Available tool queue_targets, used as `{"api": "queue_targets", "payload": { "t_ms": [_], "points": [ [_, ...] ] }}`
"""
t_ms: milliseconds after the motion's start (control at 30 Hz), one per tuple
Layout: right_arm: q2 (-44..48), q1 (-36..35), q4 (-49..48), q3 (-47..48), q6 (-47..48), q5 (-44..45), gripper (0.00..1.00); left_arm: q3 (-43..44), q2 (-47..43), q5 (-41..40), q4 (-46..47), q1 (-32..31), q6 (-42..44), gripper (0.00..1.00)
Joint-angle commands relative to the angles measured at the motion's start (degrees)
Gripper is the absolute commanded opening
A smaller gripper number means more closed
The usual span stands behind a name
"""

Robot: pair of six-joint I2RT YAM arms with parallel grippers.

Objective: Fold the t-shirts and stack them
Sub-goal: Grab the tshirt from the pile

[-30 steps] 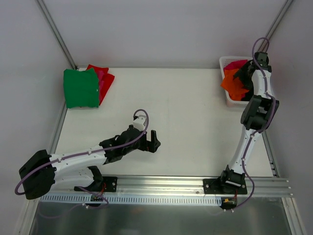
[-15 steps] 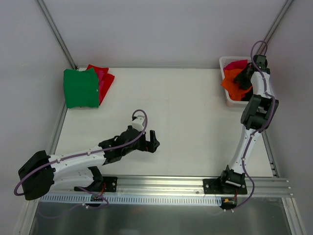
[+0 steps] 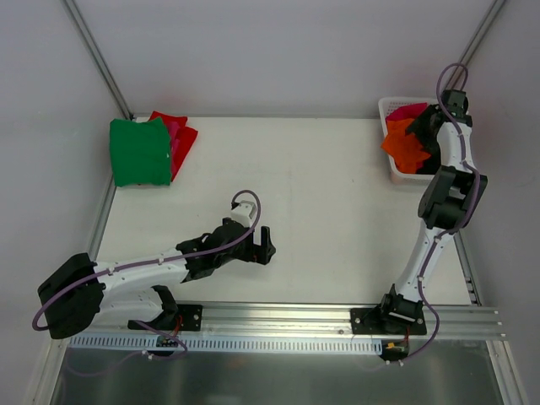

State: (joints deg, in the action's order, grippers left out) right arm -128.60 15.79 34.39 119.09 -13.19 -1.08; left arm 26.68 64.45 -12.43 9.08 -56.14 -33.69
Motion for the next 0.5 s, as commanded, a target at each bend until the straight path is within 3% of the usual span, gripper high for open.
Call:
{"api": "queue_targets", "payload": {
  "t_ms": [0,167,467],
  "points": [
    [4.2,0.2,-0.8,0.4,1.1,0.7,0.68,2.1,0.6,0.6,0.5,0.5,-0.6,0.99],
    [2.2,0.3,-0.8,0.8,0.9,0.4,0.56,1.8,0.0,0.6,0.4,0.5,-0.7,0.99],
    [0.3,0.2,-0.7,0.7,0.2,-0.8,0.58,0.7,-1.5,0.0,0.3,0.5,-1.0,0.99]
  ]
}}
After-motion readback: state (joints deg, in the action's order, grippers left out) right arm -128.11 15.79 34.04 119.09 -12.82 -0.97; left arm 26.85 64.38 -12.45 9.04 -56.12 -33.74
